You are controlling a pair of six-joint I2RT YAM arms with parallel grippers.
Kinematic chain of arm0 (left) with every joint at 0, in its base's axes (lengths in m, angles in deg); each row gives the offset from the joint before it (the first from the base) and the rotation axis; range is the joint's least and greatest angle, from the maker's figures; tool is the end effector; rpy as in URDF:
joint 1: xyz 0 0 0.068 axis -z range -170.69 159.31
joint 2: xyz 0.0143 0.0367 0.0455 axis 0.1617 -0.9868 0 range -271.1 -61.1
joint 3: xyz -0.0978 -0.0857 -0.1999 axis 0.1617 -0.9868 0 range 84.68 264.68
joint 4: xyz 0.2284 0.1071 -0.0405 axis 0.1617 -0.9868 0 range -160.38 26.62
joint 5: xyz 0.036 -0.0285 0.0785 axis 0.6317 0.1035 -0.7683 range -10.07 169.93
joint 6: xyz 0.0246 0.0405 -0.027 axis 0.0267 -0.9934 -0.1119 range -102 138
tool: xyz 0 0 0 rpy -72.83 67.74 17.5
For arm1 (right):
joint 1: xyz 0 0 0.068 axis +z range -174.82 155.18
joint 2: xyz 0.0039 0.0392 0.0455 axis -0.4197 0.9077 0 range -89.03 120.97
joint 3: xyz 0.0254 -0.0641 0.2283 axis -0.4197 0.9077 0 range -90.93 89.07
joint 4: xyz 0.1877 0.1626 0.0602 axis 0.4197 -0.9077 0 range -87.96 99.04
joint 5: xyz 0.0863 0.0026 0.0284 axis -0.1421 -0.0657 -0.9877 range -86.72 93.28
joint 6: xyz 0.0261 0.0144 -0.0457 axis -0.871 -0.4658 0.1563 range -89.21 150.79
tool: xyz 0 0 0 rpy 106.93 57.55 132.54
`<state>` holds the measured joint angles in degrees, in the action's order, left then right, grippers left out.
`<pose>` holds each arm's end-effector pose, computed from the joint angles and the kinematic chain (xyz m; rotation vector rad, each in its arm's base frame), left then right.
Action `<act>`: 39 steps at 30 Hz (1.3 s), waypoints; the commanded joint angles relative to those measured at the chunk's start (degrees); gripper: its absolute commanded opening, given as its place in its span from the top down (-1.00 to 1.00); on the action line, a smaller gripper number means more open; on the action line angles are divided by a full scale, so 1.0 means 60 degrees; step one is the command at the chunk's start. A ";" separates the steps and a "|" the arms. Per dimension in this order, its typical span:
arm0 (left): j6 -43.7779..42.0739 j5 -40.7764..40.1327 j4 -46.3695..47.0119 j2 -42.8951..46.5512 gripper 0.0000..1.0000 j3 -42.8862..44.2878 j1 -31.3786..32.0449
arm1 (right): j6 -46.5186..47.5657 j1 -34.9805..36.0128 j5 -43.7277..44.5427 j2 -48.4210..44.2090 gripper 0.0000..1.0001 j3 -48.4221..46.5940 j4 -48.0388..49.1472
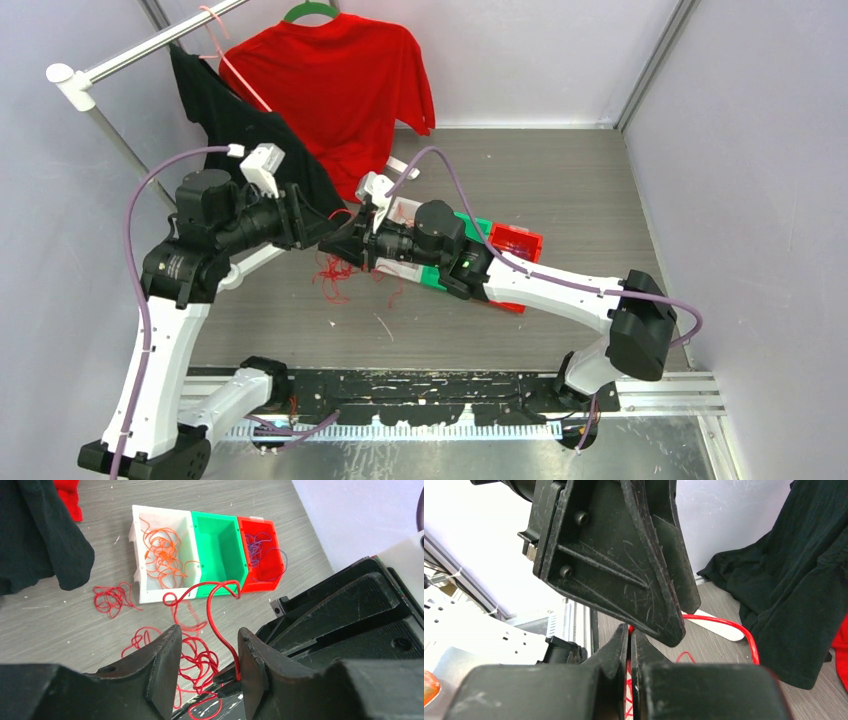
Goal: Untangle the cables
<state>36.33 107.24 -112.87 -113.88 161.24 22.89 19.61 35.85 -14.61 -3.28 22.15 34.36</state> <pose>0.1633 -0.0568 0.4003 0.2269 2.0527 -0.8294 0.1648 0.3163 0.3333 -0.9064 1.3071 1.2292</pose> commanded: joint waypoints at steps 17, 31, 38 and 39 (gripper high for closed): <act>0.3653 0.2382 0.3522 0.0230 0.51 -0.1597 -0.1384 | -0.0922 0.0048 0.0015 0.0268 0.98 -0.0333 0.1566; 0.3652 0.2339 0.4394 0.0672 1.00 -0.1208 -0.1608 | -0.2316 0.0023 0.0356 0.0572 0.81 0.0204 0.2320; 0.3751 0.2351 0.4493 0.0825 1.00 -0.1087 -0.1619 | -0.2826 -0.0079 0.0913 0.0785 0.68 0.0464 0.2634; 0.3749 0.2374 0.4509 0.0836 1.00 -0.1094 -0.1619 | -0.2920 -0.0106 0.0965 0.0812 0.74 0.0531 0.2763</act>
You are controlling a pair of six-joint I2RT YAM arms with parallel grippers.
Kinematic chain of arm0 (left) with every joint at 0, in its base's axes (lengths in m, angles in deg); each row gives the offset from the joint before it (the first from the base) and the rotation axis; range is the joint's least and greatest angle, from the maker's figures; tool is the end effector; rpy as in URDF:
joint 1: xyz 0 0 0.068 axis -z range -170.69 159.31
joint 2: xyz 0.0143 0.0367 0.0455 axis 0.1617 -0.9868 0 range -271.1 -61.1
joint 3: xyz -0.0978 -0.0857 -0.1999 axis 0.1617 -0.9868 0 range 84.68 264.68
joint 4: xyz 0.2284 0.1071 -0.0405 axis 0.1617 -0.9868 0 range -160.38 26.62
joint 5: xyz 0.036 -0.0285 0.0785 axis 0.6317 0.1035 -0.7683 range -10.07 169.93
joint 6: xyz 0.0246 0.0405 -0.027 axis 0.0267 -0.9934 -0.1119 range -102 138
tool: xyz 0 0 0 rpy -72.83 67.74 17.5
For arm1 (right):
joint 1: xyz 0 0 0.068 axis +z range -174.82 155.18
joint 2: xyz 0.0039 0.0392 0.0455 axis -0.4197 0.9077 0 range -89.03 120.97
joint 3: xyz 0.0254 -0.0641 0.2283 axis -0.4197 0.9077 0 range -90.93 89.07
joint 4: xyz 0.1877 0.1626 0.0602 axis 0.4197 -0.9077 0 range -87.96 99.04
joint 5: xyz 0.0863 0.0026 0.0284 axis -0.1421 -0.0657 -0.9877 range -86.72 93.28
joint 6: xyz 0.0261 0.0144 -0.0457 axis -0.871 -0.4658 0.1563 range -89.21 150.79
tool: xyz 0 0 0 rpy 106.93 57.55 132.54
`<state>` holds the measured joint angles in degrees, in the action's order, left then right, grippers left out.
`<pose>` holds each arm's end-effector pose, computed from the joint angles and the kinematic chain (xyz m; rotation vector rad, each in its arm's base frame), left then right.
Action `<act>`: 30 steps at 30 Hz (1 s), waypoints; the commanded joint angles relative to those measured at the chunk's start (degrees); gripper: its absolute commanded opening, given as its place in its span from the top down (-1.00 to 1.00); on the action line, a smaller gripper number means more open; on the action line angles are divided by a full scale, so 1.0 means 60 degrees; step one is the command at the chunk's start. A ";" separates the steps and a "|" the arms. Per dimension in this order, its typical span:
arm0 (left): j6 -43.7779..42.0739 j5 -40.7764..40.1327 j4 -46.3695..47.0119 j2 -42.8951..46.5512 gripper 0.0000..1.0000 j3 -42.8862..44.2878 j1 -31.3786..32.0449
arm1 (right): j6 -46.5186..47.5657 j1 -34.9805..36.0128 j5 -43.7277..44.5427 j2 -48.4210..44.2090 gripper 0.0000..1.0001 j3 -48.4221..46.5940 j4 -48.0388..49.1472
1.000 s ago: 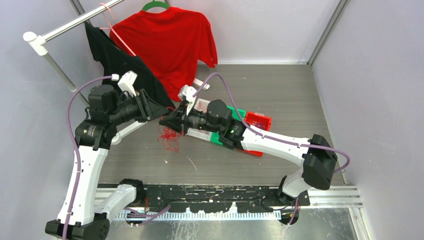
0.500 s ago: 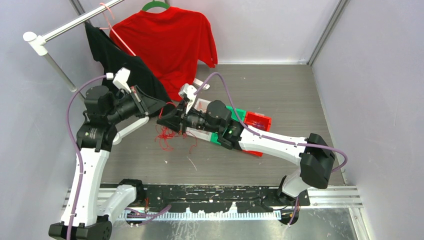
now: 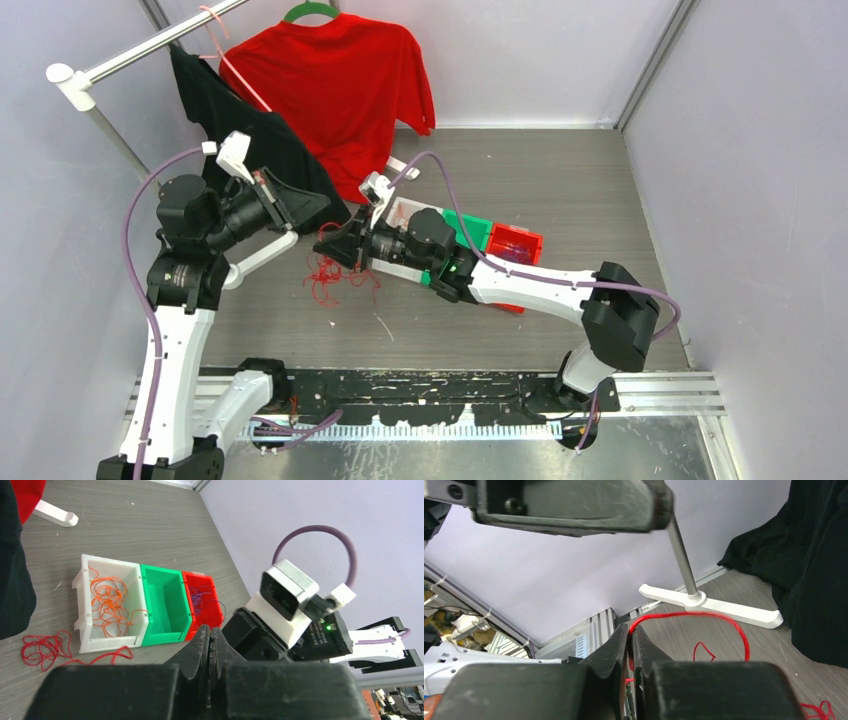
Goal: Untangle the cables
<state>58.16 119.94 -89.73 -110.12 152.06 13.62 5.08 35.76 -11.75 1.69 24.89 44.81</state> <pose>0.1767 -0.0369 0.4039 -0.0114 1.8203 -1.1557 0.1740 0.3279 0.3064 -0.6973 1.4143 1.4026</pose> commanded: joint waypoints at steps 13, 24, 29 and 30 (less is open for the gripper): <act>-0.8448 0.2151 -0.3050 0.0273 -0.04 0.1294 -0.0192 | -0.4004 -0.2012 -0.4039 -0.0366 0.98 0.0307 0.2623; -1.5609 0.2861 -0.4769 -0.0015 0.00 0.1464 -0.0171 | -0.5282 -0.2241 -0.7051 -0.0155 0.98 -0.0753 0.1687; -1.6028 0.3439 -0.3575 0.0710 0.02 0.0238 -0.0105 | -0.5978 -0.2053 -0.7690 0.0408 0.98 -0.1573 0.1777; -1.6032 0.3441 -0.3236 0.0837 0.02 0.0032 -0.0073 | -0.6032 -0.2003 -0.7758 0.0514 0.98 -0.1667 0.1786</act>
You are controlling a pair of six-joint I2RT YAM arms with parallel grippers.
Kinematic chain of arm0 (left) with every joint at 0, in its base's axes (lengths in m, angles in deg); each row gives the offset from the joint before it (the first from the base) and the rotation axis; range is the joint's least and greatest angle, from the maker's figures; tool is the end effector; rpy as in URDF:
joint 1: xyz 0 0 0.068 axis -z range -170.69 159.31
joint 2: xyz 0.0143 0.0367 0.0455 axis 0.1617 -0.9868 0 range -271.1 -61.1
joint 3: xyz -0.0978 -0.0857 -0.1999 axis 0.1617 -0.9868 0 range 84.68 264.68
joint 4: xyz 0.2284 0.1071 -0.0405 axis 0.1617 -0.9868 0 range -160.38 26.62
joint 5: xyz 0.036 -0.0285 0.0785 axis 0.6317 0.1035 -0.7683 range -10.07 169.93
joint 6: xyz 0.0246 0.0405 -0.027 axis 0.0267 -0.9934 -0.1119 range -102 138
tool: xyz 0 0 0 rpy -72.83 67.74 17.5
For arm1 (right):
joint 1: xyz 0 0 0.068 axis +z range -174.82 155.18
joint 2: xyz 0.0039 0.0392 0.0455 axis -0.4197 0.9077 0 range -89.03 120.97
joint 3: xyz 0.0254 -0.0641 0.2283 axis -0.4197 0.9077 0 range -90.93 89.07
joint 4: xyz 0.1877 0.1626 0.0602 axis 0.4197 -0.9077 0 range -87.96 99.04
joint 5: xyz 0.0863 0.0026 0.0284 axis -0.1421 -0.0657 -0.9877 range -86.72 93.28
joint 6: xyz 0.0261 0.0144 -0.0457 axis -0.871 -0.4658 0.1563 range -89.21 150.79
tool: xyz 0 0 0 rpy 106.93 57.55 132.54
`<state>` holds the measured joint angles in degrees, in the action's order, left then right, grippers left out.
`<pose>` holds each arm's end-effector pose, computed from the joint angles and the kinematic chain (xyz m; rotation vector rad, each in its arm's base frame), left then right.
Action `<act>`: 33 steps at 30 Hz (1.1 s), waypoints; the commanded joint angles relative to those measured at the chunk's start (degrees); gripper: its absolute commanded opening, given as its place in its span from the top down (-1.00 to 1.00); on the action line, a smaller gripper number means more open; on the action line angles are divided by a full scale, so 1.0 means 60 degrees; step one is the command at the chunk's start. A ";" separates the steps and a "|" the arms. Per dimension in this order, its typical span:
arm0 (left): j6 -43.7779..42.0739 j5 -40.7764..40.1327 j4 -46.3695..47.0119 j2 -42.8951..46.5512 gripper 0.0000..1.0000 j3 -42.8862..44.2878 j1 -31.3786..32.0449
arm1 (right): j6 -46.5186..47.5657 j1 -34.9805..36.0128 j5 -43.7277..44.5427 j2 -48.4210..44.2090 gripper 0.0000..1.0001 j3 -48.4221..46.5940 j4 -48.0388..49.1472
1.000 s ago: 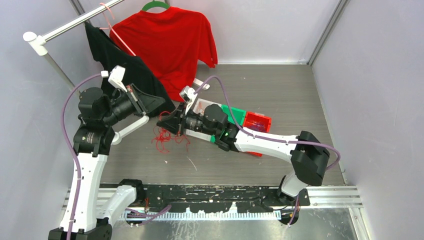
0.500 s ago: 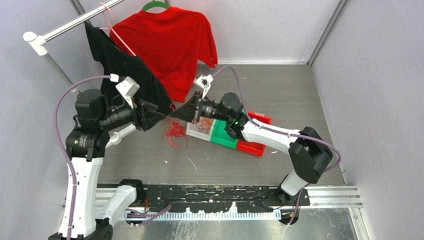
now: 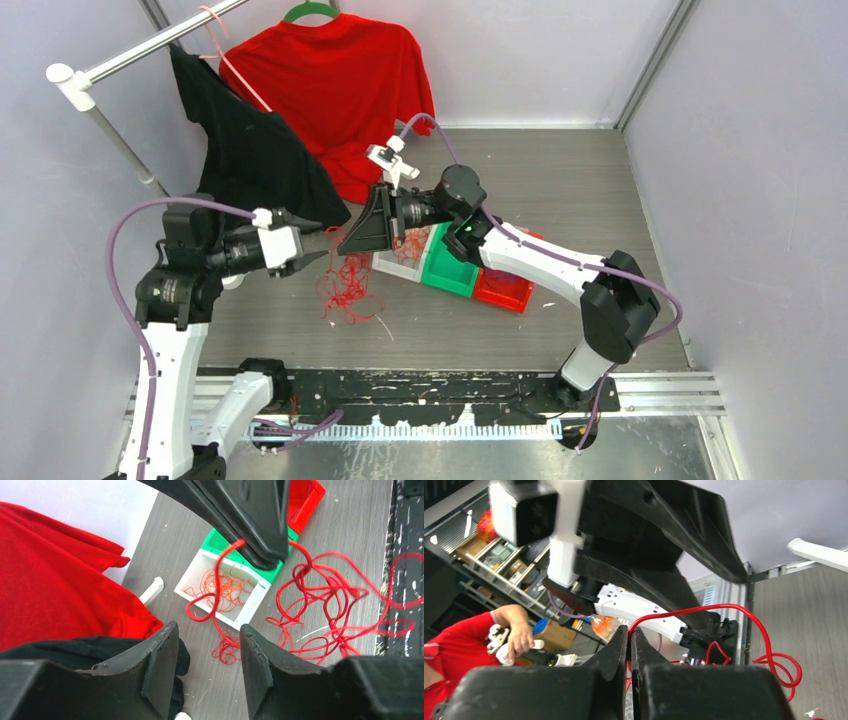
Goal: Untangle the cables
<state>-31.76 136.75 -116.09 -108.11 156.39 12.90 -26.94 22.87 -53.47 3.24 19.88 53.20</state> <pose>0.1369 -0.0393 0.3906 1.3048 1.3196 -0.4624 0.2196 0.2868 0.3371 -0.9561 1.4623 2.0408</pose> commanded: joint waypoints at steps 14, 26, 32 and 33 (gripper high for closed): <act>-0.0358 0.0487 0.2383 0.1158 0.12 -0.1551 0.0495 | -0.0271 0.0447 -0.0789 0.0794 0.98 -0.1514 -0.0462; -0.0036 -0.2072 0.6067 0.1402 1.00 -0.2612 0.0874 | -0.0105 0.0473 0.0598 0.1106 0.39 -0.1244 -0.0493; -0.0320 -0.3843 0.6397 0.0995 1.00 -0.2467 0.1782 | 0.0749 0.0638 0.2493 0.1245 0.17 -0.1010 -0.0560; -0.0320 -0.3808 0.6353 0.0960 1.00 -0.2395 0.1802 | 0.1136 0.0694 0.3005 0.1204 0.17 -0.0990 -0.0803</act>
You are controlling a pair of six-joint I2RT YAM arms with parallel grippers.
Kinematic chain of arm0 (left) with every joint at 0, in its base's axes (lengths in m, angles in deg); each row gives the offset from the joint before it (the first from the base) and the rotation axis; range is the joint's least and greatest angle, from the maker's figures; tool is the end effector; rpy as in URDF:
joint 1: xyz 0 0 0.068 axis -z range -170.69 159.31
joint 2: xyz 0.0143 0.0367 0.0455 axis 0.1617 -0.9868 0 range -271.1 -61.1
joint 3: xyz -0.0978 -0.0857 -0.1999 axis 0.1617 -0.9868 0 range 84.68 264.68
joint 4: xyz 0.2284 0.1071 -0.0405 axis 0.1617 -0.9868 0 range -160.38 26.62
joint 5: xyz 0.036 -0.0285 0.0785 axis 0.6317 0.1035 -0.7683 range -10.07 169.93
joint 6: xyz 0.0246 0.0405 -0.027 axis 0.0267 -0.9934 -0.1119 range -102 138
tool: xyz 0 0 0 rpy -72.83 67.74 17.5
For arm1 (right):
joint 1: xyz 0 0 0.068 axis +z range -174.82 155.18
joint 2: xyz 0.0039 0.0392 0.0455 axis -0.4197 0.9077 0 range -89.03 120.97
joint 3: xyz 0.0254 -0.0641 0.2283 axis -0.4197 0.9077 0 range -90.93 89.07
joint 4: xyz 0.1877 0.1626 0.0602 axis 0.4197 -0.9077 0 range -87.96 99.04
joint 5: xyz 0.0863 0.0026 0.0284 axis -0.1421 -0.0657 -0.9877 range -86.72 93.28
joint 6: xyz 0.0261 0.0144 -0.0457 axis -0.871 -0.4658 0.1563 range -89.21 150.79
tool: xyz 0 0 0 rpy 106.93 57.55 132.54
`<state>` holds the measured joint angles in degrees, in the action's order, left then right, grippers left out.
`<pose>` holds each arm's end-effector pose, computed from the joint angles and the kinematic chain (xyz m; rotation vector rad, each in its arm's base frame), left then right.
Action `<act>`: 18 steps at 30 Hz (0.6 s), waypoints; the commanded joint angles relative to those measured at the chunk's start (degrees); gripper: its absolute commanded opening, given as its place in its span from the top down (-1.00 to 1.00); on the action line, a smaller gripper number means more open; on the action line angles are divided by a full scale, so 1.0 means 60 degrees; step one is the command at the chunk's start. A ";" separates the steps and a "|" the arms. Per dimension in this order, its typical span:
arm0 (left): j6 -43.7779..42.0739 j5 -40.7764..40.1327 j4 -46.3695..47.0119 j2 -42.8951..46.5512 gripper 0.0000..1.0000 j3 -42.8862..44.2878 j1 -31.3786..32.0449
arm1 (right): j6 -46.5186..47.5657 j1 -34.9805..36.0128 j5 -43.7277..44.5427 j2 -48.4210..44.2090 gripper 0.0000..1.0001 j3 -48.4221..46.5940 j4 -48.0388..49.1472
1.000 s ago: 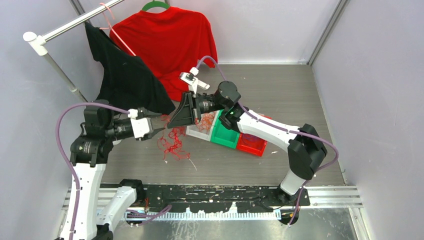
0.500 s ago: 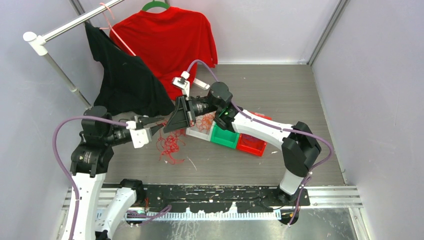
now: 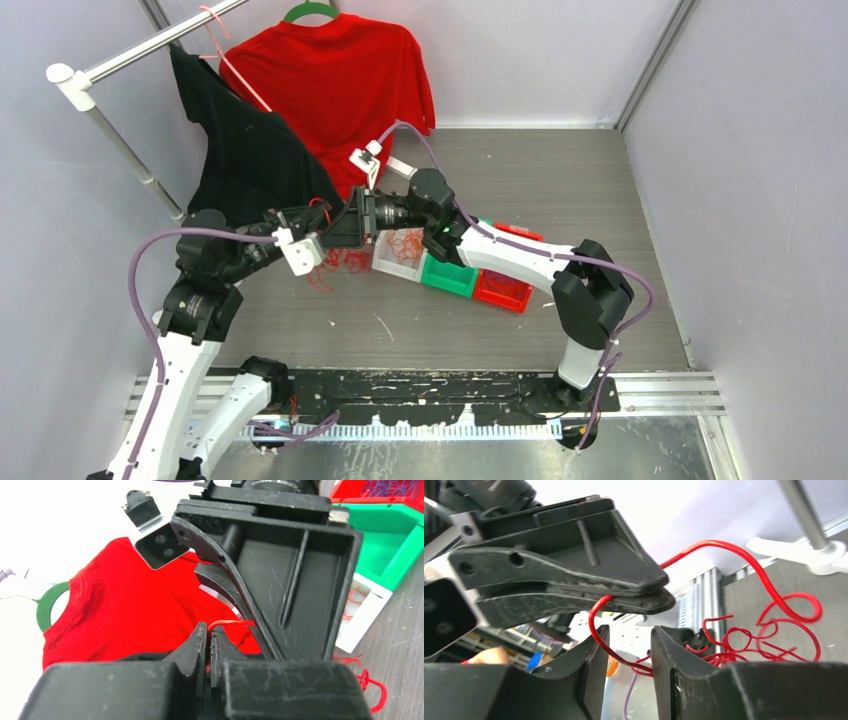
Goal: Untangle the cables
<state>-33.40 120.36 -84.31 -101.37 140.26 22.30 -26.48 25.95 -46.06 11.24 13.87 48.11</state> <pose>0.1520 -0.0595 0.3720 1.2728 1.0435 -0.0773 0.2297 0.3253 0.3151 -0.8234 1.6027 2.0279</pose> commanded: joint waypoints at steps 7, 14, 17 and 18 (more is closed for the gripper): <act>-0.0117 -0.1169 0.0833 -0.0214 1.00 0.0575 0.0323 | 0.2545 0.0414 0.3707 -0.0468 0.30 0.0474 0.0015; -0.0174 -0.1838 0.1391 -0.0723 1.00 0.1541 0.0324 | 0.3184 0.0691 0.3966 -0.0091 0.41 0.0953 -0.0240; 0.0013 -0.1854 0.1444 -0.1007 1.00 0.2190 0.0324 | 0.3709 0.0830 0.4329 0.0101 0.41 0.1064 -0.0609; 0.0101 -0.1846 0.1482 -0.1064 1.00 0.2350 0.0314 | 0.3796 0.0853 0.4412 0.0148 0.42 0.1107 -0.0608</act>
<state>-33.70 110.59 -82.19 -107.01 147.97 23.94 -9.13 29.68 -23.09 11.37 19.88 45.62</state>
